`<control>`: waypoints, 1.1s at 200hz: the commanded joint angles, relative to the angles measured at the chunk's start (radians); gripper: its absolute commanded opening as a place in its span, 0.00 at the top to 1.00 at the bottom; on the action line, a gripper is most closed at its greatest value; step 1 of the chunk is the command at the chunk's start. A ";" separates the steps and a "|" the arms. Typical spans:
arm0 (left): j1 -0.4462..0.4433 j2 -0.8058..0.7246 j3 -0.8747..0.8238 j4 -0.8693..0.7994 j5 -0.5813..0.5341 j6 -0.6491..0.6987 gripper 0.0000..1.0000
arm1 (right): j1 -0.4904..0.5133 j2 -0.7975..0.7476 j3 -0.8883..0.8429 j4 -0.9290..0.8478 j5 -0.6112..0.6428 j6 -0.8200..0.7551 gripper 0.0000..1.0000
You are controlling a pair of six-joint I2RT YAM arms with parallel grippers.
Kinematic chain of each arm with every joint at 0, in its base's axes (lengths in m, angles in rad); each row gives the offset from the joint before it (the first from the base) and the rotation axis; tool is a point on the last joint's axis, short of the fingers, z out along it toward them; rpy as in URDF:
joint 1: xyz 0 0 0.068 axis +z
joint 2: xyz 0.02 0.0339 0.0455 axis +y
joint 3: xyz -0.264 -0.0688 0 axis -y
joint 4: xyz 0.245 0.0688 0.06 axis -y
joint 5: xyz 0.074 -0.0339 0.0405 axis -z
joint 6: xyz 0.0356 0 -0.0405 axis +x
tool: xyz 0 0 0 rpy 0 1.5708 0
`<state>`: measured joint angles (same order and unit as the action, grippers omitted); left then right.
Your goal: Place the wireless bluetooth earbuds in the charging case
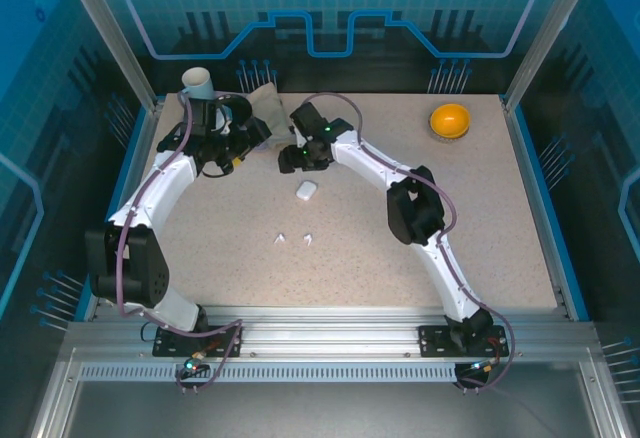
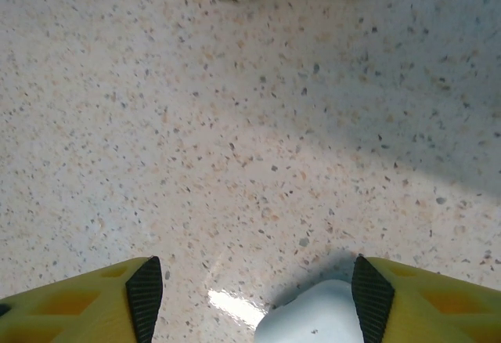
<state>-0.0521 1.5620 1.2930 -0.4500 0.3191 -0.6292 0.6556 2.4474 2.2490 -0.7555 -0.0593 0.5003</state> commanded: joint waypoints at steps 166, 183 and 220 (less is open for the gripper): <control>0.102 -0.120 0.029 -0.040 0.005 -0.013 0.01 | 0.117 -0.050 -0.181 -0.081 0.154 0.088 0.33; 0.102 -0.125 0.021 -0.030 0.009 -0.019 0.01 | 0.096 -0.110 -0.271 -0.056 0.170 0.092 0.33; 0.101 -0.122 0.006 -0.009 0.029 -0.032 0.01 | 0.043 -0.248 -0.433 0.011 0.145 0.106 0.33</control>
<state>0.0448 1.4651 1.3170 -0.4721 0.3130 -0.6388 0.7422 2.3169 1.8912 -0.7883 0.0906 0.5850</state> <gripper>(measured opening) 0.989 0.675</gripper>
